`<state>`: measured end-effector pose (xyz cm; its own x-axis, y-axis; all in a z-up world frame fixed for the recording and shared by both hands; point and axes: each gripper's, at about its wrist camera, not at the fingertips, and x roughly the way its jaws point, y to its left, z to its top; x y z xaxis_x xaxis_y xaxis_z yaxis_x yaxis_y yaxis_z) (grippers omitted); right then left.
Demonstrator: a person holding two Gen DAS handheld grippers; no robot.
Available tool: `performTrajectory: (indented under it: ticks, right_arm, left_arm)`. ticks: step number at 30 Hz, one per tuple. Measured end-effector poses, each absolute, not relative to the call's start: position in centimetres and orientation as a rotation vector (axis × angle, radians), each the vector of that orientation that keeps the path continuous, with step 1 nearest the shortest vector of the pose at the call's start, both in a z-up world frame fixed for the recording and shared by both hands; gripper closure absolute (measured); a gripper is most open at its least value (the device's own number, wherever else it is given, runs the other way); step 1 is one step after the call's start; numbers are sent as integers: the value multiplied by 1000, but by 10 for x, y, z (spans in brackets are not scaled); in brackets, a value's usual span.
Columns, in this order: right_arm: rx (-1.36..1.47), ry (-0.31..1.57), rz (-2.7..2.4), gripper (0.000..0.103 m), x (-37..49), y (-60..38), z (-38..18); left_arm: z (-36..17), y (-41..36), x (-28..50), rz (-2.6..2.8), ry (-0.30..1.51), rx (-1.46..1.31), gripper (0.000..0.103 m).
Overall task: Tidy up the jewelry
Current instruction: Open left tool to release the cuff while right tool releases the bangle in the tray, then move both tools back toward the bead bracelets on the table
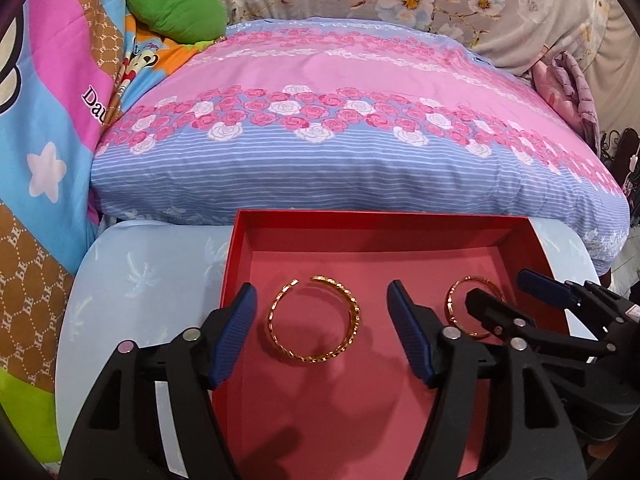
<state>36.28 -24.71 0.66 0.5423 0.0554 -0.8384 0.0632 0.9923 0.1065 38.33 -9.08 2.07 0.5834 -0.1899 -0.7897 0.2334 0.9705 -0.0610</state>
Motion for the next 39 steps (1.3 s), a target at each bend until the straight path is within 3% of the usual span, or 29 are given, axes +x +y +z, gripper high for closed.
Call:
performTrajectory:
  ticks: [9,12,22,39]
  right_arm:
    - [104,917,-9,39,339,-241,29]
    - [117,887,13,35,313,-237,43]
    - [137,831,42,33,199,-223,67]
    - [185,949,34,33,48,-204,25]
  left_arm:
    - [36,-80,367,-241,879,43,37]
    - [48,-72,347,-254,857,32,37]
    - [68,-46,243,-269,822,30,37]
    - [34,-9,96,-224,868,57,33]
